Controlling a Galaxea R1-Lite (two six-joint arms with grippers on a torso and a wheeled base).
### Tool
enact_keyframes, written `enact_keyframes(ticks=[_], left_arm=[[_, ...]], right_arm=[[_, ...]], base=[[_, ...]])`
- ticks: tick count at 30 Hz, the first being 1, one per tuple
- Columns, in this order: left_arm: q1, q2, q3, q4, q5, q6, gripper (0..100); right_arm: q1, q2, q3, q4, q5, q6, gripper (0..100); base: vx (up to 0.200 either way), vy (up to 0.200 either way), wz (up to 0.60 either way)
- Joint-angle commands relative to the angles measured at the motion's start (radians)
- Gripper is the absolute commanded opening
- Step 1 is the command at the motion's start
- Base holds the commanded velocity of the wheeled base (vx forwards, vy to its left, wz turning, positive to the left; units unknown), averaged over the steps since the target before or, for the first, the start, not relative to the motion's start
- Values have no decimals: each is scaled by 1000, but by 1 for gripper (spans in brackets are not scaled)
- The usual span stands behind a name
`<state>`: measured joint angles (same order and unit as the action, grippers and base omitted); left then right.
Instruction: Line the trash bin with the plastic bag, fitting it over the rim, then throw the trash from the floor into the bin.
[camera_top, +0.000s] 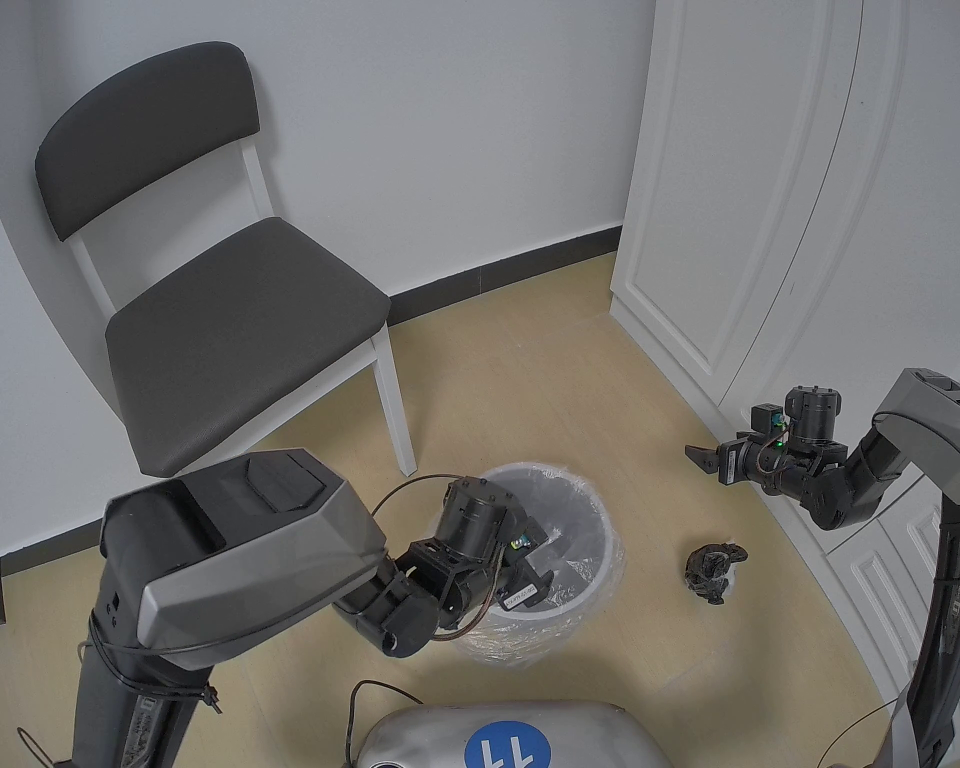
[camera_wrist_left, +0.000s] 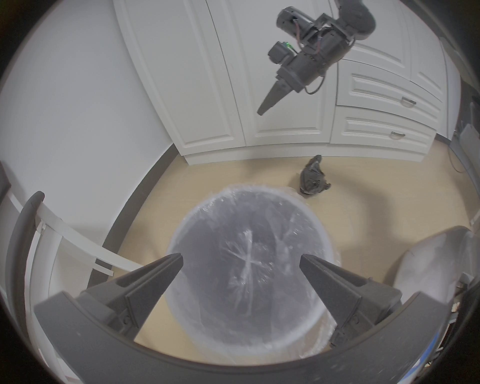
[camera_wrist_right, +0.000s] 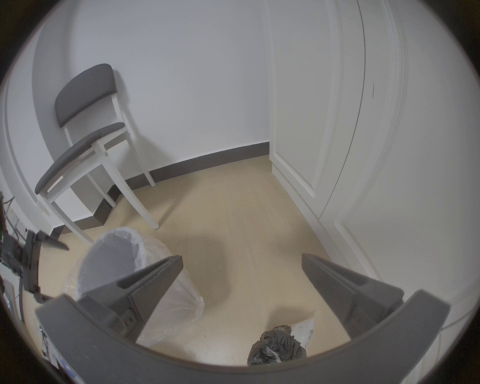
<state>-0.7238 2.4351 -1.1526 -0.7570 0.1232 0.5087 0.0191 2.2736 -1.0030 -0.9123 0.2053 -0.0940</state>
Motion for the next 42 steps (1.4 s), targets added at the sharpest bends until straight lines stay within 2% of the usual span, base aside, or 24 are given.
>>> enact_keyframes(ticks=[1,3,5,8,16,27,31,36,42], left_arm=[[24,147,-205,71,39,8,100],[24,168,-250,100,39,10,100],[26,217,-357,206,42,16,100],[35,255,-447,283,58,16,100],[63,295,-516,301,82,51,100],[61,292,-503,300,78,45,100],[12,252,-408,271,70,34,100],[-40,211,-322,228,69,-26,100],[-49,200,-274,157,72,-32,100]], right_arm=[[1,4,0,-2,0,-15,100],[-1,4,0,-2,0,-16,100],[-4,6,0,-2,0,-16,100],[-4,6,0,-2,0,-16,100],[-10,6,-2,-2,0,-16,100],[-10,7,-2,-3,0,-18,100],[-10,7,-2,-3,0,-18,100],[-10,7,-2,-3,0,-18,100],[-10,7,0,-3,0,-18,100]], base=[[0,0,0],[0,0,0],[0,0,0],[0,0,0],[0,0,0],[0,0,0],[0,0,0],[0,0,0],[0,0,0]])
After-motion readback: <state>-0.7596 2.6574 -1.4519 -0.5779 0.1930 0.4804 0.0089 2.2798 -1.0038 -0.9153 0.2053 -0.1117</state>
